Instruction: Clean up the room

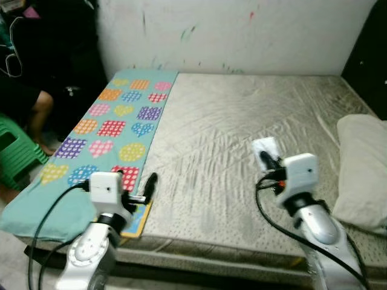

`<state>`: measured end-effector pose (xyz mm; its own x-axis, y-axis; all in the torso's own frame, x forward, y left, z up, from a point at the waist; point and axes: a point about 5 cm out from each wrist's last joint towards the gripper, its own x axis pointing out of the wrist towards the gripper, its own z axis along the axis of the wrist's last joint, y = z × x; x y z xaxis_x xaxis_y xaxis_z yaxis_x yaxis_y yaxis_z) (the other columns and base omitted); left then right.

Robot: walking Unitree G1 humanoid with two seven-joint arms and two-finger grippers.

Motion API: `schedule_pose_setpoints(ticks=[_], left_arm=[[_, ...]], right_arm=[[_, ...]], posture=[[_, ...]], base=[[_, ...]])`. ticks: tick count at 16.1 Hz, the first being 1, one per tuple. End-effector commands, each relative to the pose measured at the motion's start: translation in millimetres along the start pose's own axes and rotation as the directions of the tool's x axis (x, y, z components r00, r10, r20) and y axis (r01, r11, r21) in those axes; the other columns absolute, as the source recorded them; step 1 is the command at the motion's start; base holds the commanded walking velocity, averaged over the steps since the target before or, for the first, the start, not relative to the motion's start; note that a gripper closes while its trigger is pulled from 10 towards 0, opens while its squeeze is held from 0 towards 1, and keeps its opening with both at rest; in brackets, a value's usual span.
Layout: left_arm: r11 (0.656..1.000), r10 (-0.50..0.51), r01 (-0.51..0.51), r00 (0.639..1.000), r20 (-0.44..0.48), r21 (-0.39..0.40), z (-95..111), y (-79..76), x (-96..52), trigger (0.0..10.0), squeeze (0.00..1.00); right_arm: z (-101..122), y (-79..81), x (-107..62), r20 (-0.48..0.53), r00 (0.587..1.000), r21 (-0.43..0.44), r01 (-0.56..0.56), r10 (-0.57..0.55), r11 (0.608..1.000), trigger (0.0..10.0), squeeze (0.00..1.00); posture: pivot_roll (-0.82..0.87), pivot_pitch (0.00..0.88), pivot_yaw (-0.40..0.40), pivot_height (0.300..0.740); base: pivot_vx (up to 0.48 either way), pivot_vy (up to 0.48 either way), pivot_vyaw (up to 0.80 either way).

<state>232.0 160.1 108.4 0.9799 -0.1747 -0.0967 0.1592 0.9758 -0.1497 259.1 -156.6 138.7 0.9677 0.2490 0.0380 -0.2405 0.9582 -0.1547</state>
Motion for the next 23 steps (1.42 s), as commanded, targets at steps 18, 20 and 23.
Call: schedule_pose_setpoints(ticks=[18, 20, 23], left_arm=[[0.993, -0.11, 0.112, 0.992, 0.063, -0.034, 8.3, -13.4, -0.8, 10.0, 0.0], [0.993, -0.109, 0.111, 0.992, 0.062, -0.032, 8.4, -13.2, -0.8, 10.0, 0.0], [0.993, -0.109, 0.111, 0.992, 0.059, -0.028, 8.0, -12.6, -0.8, 10.0, 0.0]], right_arm=[[3.4, -6.6, -0.2, 0.013, 1.0, -0.032, 0.011, -0.011, 0.999, 10.0, 0.0], [3.2, -6.4, -0.2, 0.012, 1.0, -0.031, 0.012, -0.011, 0.999, 10.0, 0.0], [2.2, -6.3, -0.7, 0.009, 1.0, -0.031, 0.014, -0.014, 0.999, 10.0, 0.0]], posture=[[-0.22, 0.0, 0.055, 0.74], [-0.22, 0.0, 0.056, 0.74], [-0.22, 0.0, 0.057, 0.74]], base=[[0.087, 0.095, 0.0], [0.276, 0.0, 0.0], [0.28, 0.0, 0.0]])
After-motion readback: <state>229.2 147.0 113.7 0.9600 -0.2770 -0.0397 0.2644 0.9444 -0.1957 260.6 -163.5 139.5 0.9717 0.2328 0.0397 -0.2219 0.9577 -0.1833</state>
